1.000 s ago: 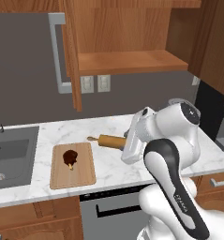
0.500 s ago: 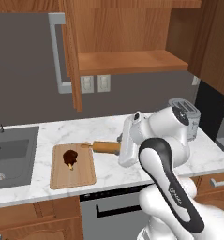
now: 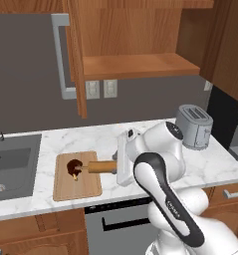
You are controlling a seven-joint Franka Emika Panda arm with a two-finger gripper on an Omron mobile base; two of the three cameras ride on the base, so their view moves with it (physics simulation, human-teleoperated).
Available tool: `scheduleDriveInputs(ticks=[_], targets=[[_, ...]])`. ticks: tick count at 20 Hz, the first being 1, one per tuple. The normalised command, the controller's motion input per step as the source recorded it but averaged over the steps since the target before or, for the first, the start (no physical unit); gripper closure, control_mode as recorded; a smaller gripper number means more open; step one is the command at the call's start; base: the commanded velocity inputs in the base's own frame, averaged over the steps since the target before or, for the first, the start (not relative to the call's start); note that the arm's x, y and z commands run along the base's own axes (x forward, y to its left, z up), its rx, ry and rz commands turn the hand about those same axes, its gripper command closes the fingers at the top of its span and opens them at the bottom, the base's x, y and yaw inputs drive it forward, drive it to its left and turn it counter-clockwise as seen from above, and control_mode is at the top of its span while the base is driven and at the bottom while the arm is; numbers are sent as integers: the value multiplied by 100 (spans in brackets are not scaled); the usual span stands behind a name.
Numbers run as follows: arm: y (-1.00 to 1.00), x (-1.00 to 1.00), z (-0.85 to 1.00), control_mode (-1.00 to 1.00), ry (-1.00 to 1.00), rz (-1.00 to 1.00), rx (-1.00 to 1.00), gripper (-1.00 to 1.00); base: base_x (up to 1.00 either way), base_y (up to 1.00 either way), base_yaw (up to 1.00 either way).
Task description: Open the cabinet, retrieve the rolling pin, and place it next to the meat on the cutting board to prepare for tenderizing.
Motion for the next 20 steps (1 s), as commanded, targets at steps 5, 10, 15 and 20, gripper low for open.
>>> scheduleDriveInputs(ticks=[5,10,15,20], targets=[[14,18,-41,-100,0,9,-2,100,0,0,0],[12,25,-38,-100,0,9,0,100,0,0,0],[17,34,-25,-100,5,8,0,100,0,0,0],[21,41,-19,-100,10,5,0,100,0,0,0]])
